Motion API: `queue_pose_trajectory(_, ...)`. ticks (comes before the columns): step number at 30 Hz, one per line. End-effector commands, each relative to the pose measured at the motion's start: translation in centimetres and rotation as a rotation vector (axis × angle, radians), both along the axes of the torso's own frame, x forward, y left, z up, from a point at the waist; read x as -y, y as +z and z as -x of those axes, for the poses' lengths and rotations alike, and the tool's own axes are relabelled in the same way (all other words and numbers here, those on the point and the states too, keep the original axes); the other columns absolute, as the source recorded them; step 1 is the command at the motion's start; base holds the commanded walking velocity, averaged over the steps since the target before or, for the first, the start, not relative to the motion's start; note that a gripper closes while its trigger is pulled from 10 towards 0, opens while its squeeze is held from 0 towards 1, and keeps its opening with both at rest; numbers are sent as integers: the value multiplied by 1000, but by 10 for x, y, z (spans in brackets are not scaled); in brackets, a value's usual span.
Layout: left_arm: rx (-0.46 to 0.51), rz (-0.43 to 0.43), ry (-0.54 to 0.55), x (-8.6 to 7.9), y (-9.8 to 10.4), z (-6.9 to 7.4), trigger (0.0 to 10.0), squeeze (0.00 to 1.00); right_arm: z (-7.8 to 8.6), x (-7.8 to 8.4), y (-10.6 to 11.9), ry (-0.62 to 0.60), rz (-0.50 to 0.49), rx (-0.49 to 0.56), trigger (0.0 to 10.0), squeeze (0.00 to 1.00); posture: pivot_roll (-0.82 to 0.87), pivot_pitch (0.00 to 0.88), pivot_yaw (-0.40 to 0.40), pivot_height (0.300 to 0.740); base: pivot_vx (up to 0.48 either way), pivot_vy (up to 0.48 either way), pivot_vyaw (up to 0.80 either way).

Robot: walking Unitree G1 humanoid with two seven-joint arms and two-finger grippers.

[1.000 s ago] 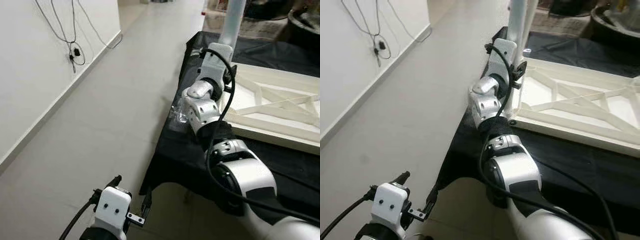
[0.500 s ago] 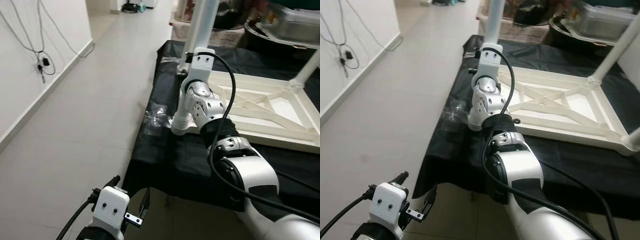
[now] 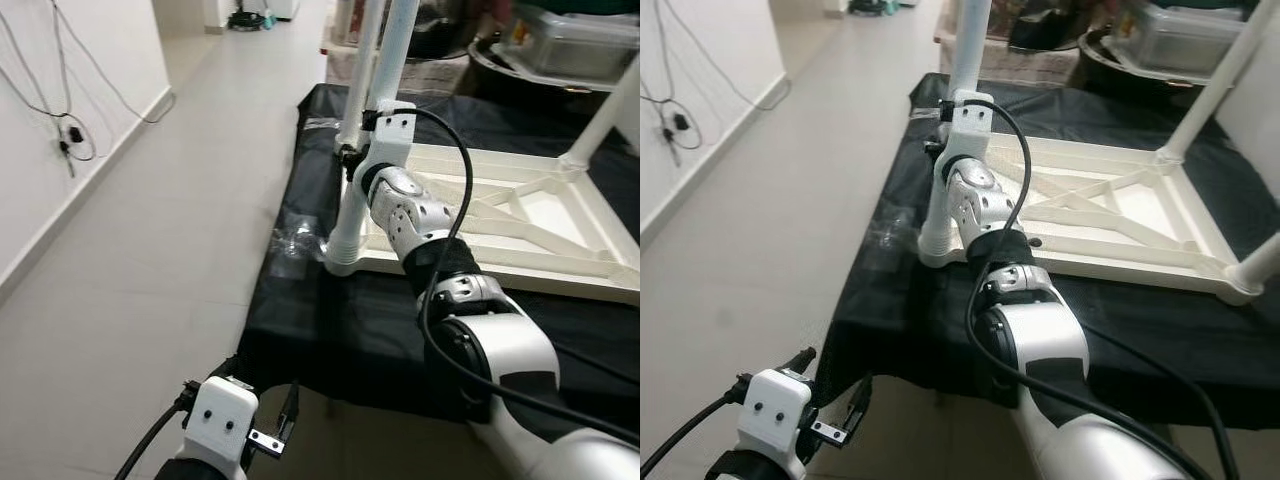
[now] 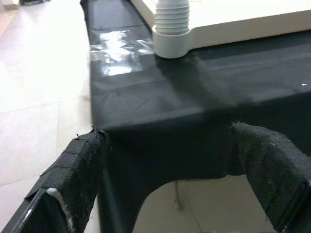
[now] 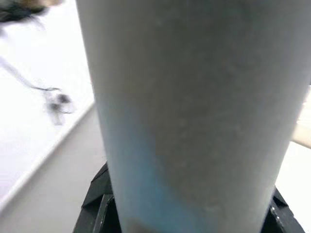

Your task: Building children table

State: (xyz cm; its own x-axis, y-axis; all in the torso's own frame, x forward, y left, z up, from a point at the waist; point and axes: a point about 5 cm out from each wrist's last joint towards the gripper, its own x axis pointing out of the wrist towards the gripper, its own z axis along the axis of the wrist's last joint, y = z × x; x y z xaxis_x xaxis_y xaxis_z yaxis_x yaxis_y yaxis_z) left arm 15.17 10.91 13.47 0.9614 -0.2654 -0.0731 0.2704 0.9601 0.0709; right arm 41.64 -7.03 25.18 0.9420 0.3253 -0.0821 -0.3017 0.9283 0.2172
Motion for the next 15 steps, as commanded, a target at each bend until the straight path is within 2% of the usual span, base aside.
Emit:
queue_pose_trajectory(1,-14,0,-9,0,-3,1,10000,0,33,-38,-90,364,-13,-387,10000,0,136,169,-33,740,0,0,0)
queue_pose_trajectory(3,-14,0,-9,0,-3,1,10000,0,33,-38,-90,364,-13,-387,10000,0,136,169,-33,740,0,0,0)
queue_pose_trajectory(4,-13,0,-9,0,-3,1,10000,0,36,-41,-90,431,-8,-385,10000,0,136,169,-33,740,0,0,0)
queue_pose_trajectory(5,-13,0,-9,0,-3,1,10000,0,36,-41,-90,431,-8,-385,10000,0,136,169,-33,740,0,0,0)
queue_pose_trajectory(6,-14,-1,-8,-1,-4,1,10000,0,38,-42,-85,537,5,-308,10000,0,138,157,-31,740,0,0,0)
queue_pose_trajectory(7,-14,-1,-8,-1,-4,1,10000,0,38,-42,-85,537,5,-308,10000,0,138,157,-31,740,0,0,0)
queue_pose_trajectory(8,-14,-2,-8,-1,-4,1,10000,0,40,-43,-81,610,16,-255,10000,0,138,157,-31,740,0,0,0)
queue_pose_trajectory(9,-13,-6,-8,-1,-5,0,10000,0,36,-40,-65,635,-14,-154,10000,0,138,145,-29,740,0,0,0)
queue_pose_trajectory(10,-13,-6,-8,-1,-5,0,10000,0,36,-40,-65,635,-14,-154,10000,0,138,145,-29,740,0,0,0)
queue_pose_trajectory(11,-11,-8,-7,-1,-5,-1,10000,0,33,-38,-48,650,-54,-68,10000,0,138,143,-29,740,0,0,0)
queue_pose_trajectory(13,-11,-8,-7,-1,-5,-1,10000,0,33,-38,-48,650,-54,-68,10000,0,138,143,-29,740,0,0,0)
queue_pose_trajectory(14,-11,-8,-5,-2,-5,-2,10000,0,30,-35,-30,657,-114,0,10000,0,138,133,-27,740,0,0,0)
queue_pose_trajectory(15,-11,-8,-5,-2,-5,-2,10000,0,30,-35,-30,657,-114,0,10000,0,138,133,-27,740,0,0,0)
